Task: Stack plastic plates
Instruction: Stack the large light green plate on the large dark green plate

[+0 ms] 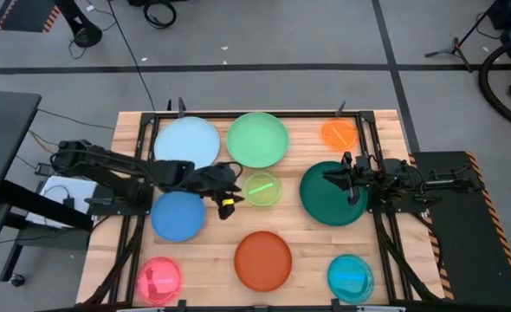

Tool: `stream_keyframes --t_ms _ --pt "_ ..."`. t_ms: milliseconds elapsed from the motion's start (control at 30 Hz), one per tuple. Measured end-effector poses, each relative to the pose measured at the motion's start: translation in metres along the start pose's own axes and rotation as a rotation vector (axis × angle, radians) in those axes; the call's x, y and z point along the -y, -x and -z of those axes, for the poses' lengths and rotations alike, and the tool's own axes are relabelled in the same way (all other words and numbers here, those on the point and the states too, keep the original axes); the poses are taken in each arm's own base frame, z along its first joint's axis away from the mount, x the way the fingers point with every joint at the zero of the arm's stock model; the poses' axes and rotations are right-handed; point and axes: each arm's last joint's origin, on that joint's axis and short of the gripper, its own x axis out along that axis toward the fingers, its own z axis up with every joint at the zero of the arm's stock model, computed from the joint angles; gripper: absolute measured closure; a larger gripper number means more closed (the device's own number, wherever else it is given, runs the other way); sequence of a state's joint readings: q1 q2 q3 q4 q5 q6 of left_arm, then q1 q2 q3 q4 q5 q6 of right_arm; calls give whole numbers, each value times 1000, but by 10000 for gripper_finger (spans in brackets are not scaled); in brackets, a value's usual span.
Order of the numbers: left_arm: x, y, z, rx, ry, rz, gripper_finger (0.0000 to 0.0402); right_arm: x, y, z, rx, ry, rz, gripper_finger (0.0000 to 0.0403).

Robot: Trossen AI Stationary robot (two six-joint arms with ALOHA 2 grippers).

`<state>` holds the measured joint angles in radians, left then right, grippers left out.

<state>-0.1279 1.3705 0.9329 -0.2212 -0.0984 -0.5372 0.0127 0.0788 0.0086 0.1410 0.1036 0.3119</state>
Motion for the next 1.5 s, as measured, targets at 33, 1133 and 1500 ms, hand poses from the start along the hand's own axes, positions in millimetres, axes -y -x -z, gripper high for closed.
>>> stream_keyframes --t_ms 33,1133,1500 --pt "2 1 -1 -6 18 20 234 0 0 0 0 0 0 347" --pt "-87 -56 -28 -532 -462 -394 234 0 0 0 5 -1 -1 347" --pt "-151 -59 -46 -476 -323 -506 174 0 0 -1 6 -1 -2 347"
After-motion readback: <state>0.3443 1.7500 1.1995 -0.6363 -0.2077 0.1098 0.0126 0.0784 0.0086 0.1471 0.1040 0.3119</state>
